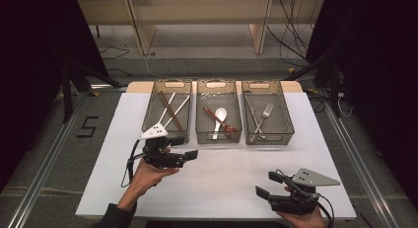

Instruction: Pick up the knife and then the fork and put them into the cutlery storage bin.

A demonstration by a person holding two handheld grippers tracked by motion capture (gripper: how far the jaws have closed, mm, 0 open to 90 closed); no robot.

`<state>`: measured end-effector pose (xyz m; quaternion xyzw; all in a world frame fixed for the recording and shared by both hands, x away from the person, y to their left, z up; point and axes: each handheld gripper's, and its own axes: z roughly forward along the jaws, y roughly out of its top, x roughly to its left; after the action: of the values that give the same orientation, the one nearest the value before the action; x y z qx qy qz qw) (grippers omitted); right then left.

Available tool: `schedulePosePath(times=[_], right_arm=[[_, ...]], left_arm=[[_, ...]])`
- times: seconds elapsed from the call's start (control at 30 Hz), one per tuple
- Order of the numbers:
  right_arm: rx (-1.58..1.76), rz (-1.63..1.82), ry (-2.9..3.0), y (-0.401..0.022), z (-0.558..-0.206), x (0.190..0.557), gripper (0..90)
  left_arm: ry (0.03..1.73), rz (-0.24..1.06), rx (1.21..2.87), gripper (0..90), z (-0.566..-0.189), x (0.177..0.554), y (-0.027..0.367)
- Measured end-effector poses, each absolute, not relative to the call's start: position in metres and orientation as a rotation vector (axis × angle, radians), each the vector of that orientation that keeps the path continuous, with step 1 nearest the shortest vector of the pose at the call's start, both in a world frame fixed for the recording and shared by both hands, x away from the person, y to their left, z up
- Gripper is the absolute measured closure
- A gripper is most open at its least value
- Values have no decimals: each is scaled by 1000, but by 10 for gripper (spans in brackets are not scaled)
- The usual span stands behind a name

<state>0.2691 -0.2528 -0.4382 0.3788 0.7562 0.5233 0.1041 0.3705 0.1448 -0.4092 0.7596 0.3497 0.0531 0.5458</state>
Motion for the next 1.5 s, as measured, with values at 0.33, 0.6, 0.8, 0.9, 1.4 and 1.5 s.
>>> schedulePosePath(times=[0.33, 0.6, 0.8, 0.9, 1.4, 1.5], right_arm=[[1106, 1539, 2228, -251, -439, 268, 270], [1104, 1538, 2216, -252, -439, 268, 264], [1106, 1533, 2207, -253, -440, 268, 262], [1101, 1526, 2204, -252, -440, 268, 259], [1096, 1524, 2189, -252, -441, 268, 249], [1097, 1524, 2191, -251, -442, 268, 248]], left_arm=[[803, 156, 1793, 169, -417, 357, 155], [814, 164, 1773, 168, -428, 344, 169], [829, 169, 1772, 168, -436, 336, 179], [830, 176, 1771, 167, -438, 332, 184], [870, 192, 1762, 162, -446, 316, 199], [873, 190, 1766, 162, -447, 317, 198]])
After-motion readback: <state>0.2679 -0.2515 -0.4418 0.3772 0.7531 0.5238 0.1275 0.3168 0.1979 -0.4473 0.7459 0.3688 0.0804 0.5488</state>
